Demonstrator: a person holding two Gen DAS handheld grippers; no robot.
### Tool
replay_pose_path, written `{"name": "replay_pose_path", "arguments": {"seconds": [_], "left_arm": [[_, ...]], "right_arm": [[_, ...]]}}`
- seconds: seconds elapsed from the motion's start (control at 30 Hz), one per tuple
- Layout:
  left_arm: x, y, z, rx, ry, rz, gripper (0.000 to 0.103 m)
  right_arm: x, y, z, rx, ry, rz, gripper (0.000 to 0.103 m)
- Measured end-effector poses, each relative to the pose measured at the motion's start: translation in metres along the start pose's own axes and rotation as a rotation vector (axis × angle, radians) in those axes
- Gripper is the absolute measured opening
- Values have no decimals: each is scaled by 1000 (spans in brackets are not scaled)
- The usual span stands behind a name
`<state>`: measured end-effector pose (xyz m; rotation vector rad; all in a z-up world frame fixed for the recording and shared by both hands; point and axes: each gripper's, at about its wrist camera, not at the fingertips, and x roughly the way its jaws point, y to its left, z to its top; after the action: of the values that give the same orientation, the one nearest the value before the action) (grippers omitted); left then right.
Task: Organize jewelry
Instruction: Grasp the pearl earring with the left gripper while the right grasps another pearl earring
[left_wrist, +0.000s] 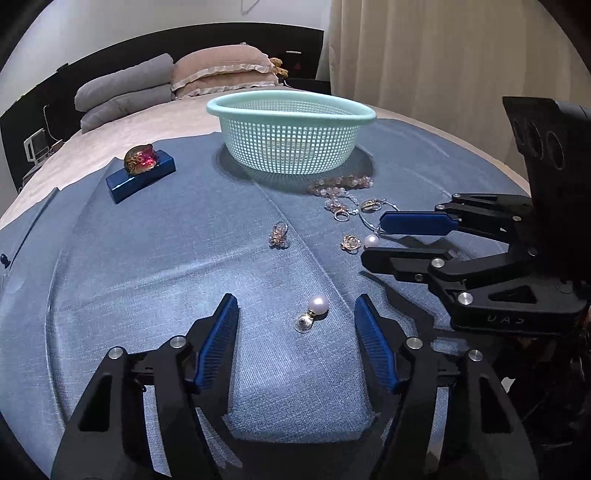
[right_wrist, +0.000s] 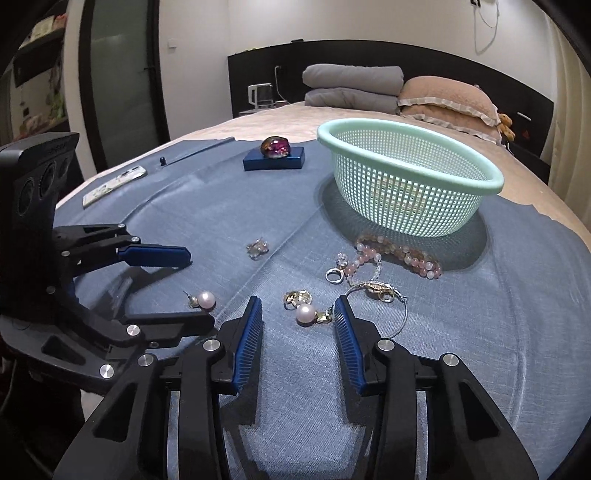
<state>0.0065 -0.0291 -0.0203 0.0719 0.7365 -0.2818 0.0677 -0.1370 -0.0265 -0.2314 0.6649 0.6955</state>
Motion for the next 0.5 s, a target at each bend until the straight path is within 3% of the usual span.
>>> {"name": "replay_pose_path", "arguments": {"seconds": [0.17,0.3,0.37,0.5], "left_arm": [[2,-4,0,36,5,-14,54],[3,-10,0,56,30,-39,33],[5,-11,0,50,38,-47,30],[5,-7,0,17,45,-96,19]], "right_arm": [[7,-4,-1,20,9,5,37],[9,-4,-1,19,18,-22,28],[9,-4,-1,19,24,-20,20],[8,-5,0,21,21,-18,20]]}}
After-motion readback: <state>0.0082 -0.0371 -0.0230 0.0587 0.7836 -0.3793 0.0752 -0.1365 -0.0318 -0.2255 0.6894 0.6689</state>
